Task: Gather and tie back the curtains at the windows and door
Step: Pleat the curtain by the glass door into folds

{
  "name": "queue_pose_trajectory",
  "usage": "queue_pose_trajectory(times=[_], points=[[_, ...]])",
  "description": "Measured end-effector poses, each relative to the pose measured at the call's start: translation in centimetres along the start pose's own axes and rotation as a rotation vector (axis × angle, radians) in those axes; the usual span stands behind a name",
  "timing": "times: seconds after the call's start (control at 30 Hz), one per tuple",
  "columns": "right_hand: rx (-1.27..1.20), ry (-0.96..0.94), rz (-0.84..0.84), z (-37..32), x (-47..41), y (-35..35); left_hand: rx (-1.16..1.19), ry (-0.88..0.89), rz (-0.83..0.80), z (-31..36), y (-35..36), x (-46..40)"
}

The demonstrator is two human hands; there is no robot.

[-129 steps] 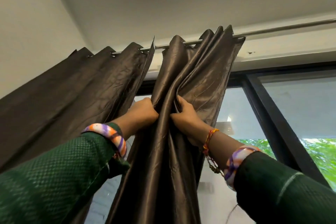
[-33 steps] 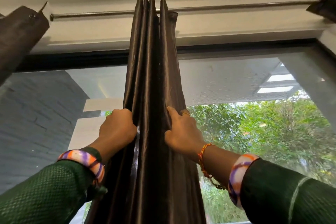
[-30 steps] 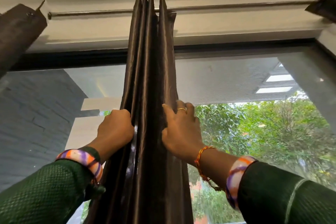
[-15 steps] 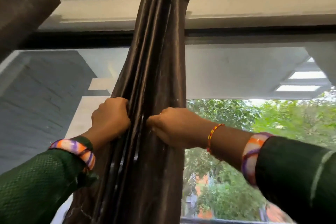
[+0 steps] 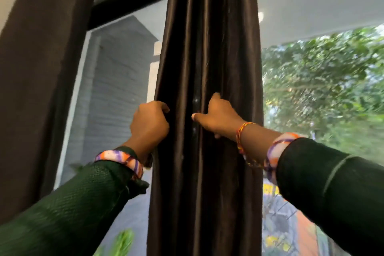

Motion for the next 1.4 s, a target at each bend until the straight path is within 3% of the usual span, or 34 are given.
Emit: queue_pose_trajectory(times=[0.23,0.43,0.63,0.73,0.93,1.13,1.27,1.4], points=[[-0.173,0.177,0.182,4.0,5.1,4.3,-0.010,-0.077,-0.090,-3.9,3.8,7.2],[-0.102,0.235,0.115,8.9,10.4,7.8,0.078,-0.186,-0.158,-6.0,7.1,14.1],[-0.066,0.247,0.059,12.9,16.8,10.5,0.411,-0.202,-0.170,-4.2,8.5,18.3],[-0.084,0.257,0.041,14.2,19.2,11.3,0.315,-0.122,-0.240,-2.8,9.3,19.8],[-0.067,0.301,-0.033,15.3,22.6,12.5,0.082,-0.126,-0.326,-2.0,10.2,22.4],[-0.048,0.325,-0.127,15.6,26.0,13.5,0.075,-0.204,-0.266,-5.0,8.5,25.8],[-0.064,0.259,-0.214,13.7,28.5,15.7,0.079,-0.096,-0.226,-3.7,6.9,27.1],[-0.357,0.394,-0.239,11.6,32.2,17.8,0.095,-0.010,-0.267,-1.9,6.2,28.1]])
Point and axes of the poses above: each hand's wrist, its own x-axis away from the middle knuckle, its own y-axis out of the palm, z = x × y, the point moved 10 cm from there along -x, towards the middle knuckle, and after that the axes turned 12 degrees about -x, right-handed, at the moved point
